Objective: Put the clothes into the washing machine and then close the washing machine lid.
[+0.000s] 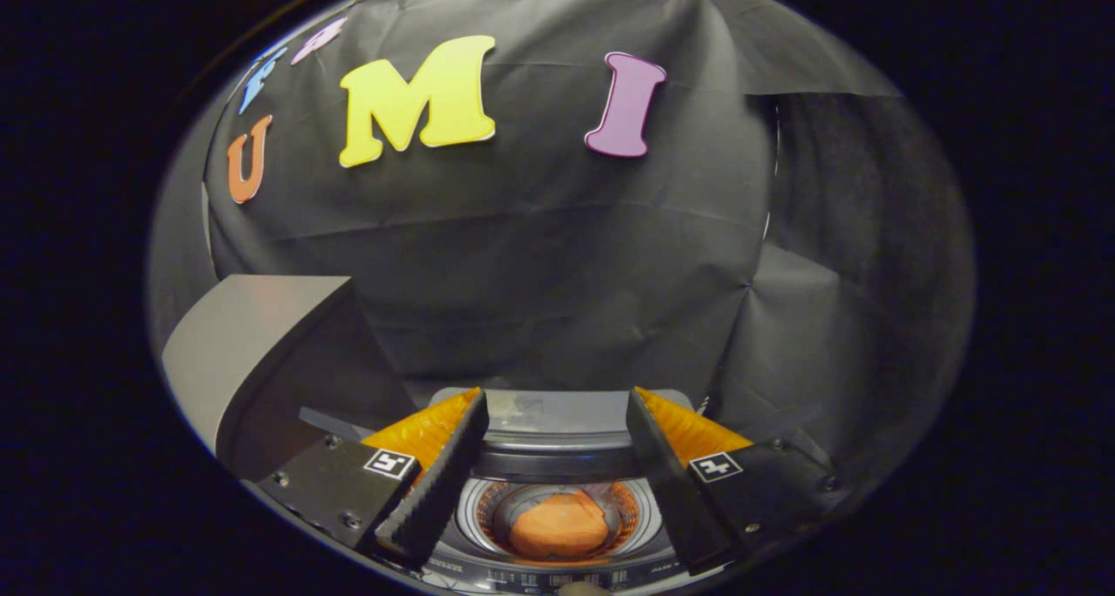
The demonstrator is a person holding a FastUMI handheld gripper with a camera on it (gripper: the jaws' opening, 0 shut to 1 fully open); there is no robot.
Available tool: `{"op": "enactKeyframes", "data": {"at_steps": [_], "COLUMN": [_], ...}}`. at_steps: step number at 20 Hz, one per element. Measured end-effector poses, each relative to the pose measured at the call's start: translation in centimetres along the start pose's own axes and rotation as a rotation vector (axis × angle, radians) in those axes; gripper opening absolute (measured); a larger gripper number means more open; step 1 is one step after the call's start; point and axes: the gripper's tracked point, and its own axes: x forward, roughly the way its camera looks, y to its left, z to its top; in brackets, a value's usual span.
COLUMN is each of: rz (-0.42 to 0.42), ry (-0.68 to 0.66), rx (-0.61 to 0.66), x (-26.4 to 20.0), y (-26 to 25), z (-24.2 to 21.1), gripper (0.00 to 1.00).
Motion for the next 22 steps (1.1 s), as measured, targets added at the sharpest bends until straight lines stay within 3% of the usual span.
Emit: {"op": "enactKeyframes", "data": {"at_steps": [10, 16, 22], "rz": [-0.033, -0.049, -0.042], "ry": [0.202, 0.151, -0.002], "rx": [0.018, 0.013, 0.041], "x": [-1.6, -4.2, -12.7], "y": [-1.3, -2.2, -1.8], "z": [-12.2, -10.6, -7.5], "gripper": [1.00, 1.00, 1.00]}}
